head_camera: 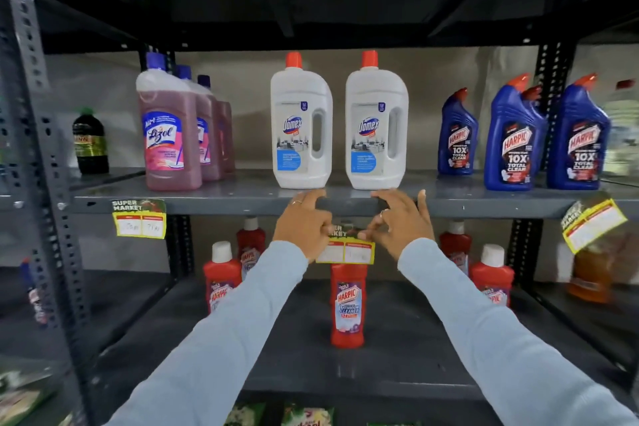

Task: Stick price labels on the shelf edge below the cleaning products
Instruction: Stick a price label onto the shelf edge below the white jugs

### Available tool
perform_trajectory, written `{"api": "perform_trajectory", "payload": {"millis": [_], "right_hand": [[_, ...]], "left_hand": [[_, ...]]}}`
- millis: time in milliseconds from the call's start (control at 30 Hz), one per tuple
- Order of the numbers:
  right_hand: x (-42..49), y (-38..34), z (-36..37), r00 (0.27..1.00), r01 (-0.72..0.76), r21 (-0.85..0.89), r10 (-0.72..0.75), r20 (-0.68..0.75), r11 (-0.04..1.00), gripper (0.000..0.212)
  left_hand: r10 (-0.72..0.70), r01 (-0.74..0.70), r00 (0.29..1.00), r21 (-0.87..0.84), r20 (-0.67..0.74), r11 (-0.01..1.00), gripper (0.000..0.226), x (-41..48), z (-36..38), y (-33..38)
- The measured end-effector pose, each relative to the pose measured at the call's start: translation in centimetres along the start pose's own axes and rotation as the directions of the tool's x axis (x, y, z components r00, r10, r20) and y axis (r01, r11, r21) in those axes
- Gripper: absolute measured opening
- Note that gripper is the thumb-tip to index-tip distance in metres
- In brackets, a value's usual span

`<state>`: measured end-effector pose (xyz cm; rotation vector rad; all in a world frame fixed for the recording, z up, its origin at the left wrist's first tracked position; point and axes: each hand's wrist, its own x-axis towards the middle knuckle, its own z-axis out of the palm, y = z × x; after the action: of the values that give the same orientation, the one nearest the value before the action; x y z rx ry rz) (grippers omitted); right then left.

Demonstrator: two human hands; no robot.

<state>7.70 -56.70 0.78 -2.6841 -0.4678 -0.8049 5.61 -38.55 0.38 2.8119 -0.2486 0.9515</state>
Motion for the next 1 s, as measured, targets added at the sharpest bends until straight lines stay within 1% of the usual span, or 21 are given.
{"api": "perform_trajectory", "payload": {"millis": [67,100,200,267,333,367,400,467,600,733,900,1000], "right_hand": [[-0.5,0.2,0.7,0.999,0.052,-0.159,-0.050,0.014,0.986,0.021],[-0.6,0.1,0.9,0.998,0.063,-0.207,-0.062,0.008,0.976,0.021],[-0.1,-0.2,0.8,0.998,0.056,-0.280,-0.060,-0.008,0.958,0.025],[0.7,-0.3,0.1,1.000,0.018,-0.231,-0.019,-0.003,0.973,0.029],[1.6,-0.5,-1.2,0.998,-0.060,-0.083,0.062,0.017,0.995,0.030],[2.0,-0.6,-1.7,0.995,-0.089,-0.031,0.090,0.032,0.996,0.029],[2.3,-0.6,-2.2,0.994,-0.093,-0.035,0.095,0.050,0.995,0.027],[2.7,-0.7,-2.6,0.994,-0.074,-0.125,0.084,0.074,0.989,0.026],[3.3,-0.7,-2.3,0.987,-0.163,-0.052,0.164,0.007,0.985,0.037],[3.6,-1.0,-2.3,0.983,-0.185,-0.064,0.186,0.012,0.981,0.041],[3.9,-1.0,-3.1,0.968,-0.252,0.006,0.252,0.015,0.968,0.048],[3.9,-1.0,-3.9,0.968,-0.251,0.051,0.249,0.031,0.967,0.048]], "left_hand": [[0.025,-0.022,0.999,0.070,-0.037,0.997,0.015,-0.2,1.4,0.0],[0.032,-0.026,0.998,0.086,-0.062,0.996,0.014,-0.2,1.7,0.1],[0.029,-0.021,0.995,0.078,-0.099,0.997,0.015,-0.1,1.5,0.1],[-0.008,0.005,0.997,-0.034,-0.077,0.999,0.016,0.6,0.4,-0.4],[-0.048,0.045,0.999,-0.174,-0.016,0.984,0.017,1.3,-0.9,-0.9],[-0.056,0.058,0.998,-0.211,0.013,0.976,0.018,1.6,-1.4,-1.0],[-0.061,0.066,0.998,-0.225,0.028,0.972,0.019,1.9,-1.7,-0.9],[-0.077,0.081,0.997,-0.229,0.025,0.970,0.021,2.4,-1.9,-0.7],[-0.148,0.140,0.989,-0.178,-0.031,0.974,0.023,3.3,-1.4,-0.2],[-0.217,0.208,0.976,-0.163,-0.035,0.964,0.038,3.9,-1.5,0.1],[-0.257,0.250,0.966,-0.200,-0.006,0.947,0.030,4.0,-1.7,0.6],[-0.286,0.278,0.958,-0.216,-0.006,0.936,0.028,3.8,-2.2,1.3]]}}
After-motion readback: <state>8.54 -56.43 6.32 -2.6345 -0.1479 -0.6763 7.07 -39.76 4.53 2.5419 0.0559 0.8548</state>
